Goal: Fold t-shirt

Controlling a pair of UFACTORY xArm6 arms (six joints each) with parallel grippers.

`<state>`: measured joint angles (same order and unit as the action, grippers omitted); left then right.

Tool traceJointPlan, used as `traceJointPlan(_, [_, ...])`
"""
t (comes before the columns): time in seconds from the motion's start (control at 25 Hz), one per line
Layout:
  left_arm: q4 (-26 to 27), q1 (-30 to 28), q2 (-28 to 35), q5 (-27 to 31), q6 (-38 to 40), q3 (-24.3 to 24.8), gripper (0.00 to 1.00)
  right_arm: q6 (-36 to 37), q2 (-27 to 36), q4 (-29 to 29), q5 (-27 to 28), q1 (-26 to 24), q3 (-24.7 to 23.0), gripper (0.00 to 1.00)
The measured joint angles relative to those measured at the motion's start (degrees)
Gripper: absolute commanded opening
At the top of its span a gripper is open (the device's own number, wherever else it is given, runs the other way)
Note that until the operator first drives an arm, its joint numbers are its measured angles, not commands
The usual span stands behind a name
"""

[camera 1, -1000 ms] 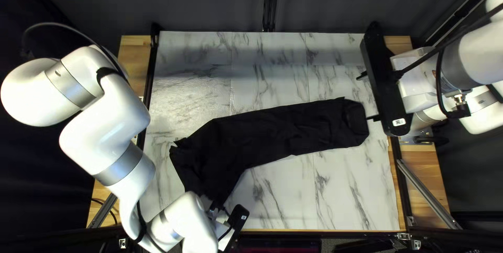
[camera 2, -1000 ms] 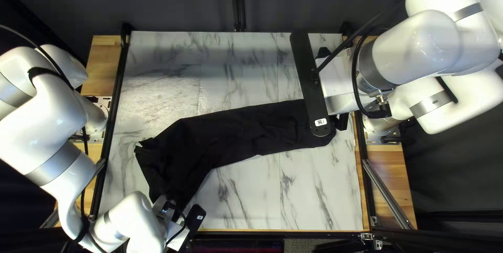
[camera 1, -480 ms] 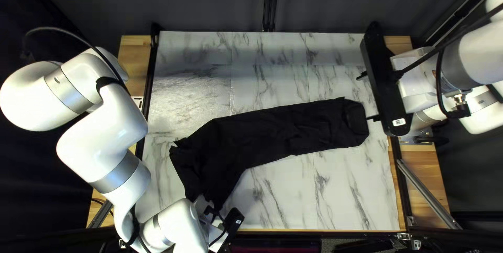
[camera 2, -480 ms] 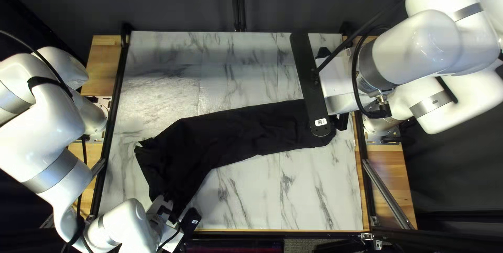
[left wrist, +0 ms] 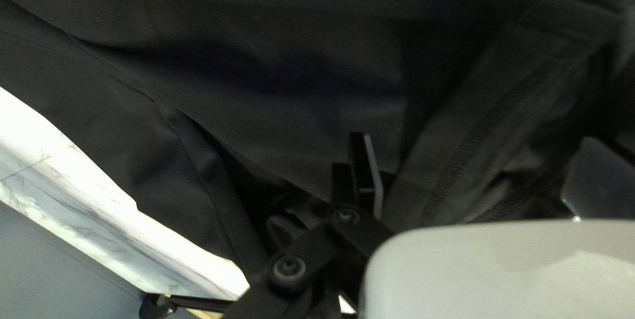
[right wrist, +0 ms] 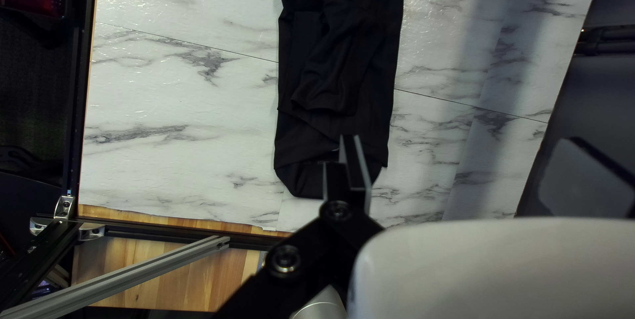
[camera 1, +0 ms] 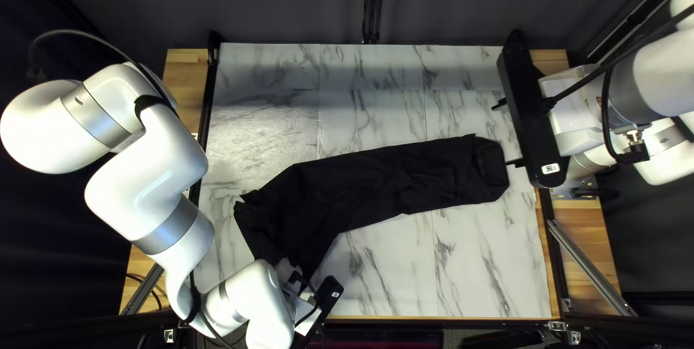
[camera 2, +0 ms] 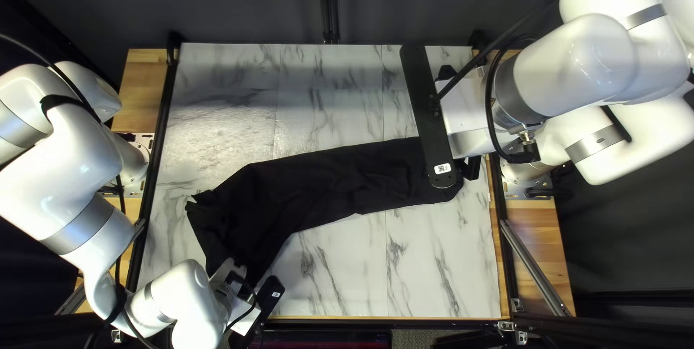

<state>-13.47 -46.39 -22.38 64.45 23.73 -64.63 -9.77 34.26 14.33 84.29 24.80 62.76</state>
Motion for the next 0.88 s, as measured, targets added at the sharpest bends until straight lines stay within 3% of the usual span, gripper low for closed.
traceJointPlan(0.32, [4.05, 3.05, 4.01, 0.8, -7.85, 2.28, 1.0, 0.0, 0.0, 0.0, 0.0, 0.0, 0.0, 1.0])
traceJointPlan(0.68, [10.65, 8.98, 11.54, 1.73, -19.26, 10.12, 1.0, 0.0, 0.0, 0.0, 0.0, 0.0, 0.0, 1.0])
traceJointPlan(0.72, [11.1, 9.46, 12.15, 1.88, -20.1, 10.82, 0.96, 0.0, 0.0, 0.0, 0.0, 0.0, 0.0, 1.0])
traceJointPlan(0.76, [11.71, 10.13, 12.86, 2.04, -21.28, 11.68, 0.85, 0.0, 0.0, 0.0, 0.0, 0.0, 0.0, 1.0])
traceJointPlan(0.8, [12.15, 10.59, 13.19, 2.11, -22.17, 12.18, 0.56, 0.0, 0.0, 0.0, 0.0, 0.0, 0.0, 1.0])
traceJointPlan(0.84, [12.52, 10.97, 13.29, 2.12, -22.92, 12.5, 0.07, 0.0, 0.0, 0.0, 0.0, 0.0, 0.0, 1.0])
traceJointPlan(0.88, [12.83, 11.24, 13.23, 2.01, -23.55, 12.73, 0.04, 0.0, 0.0, 0.0, 0.0, 0.0, 0.0, 1.0])
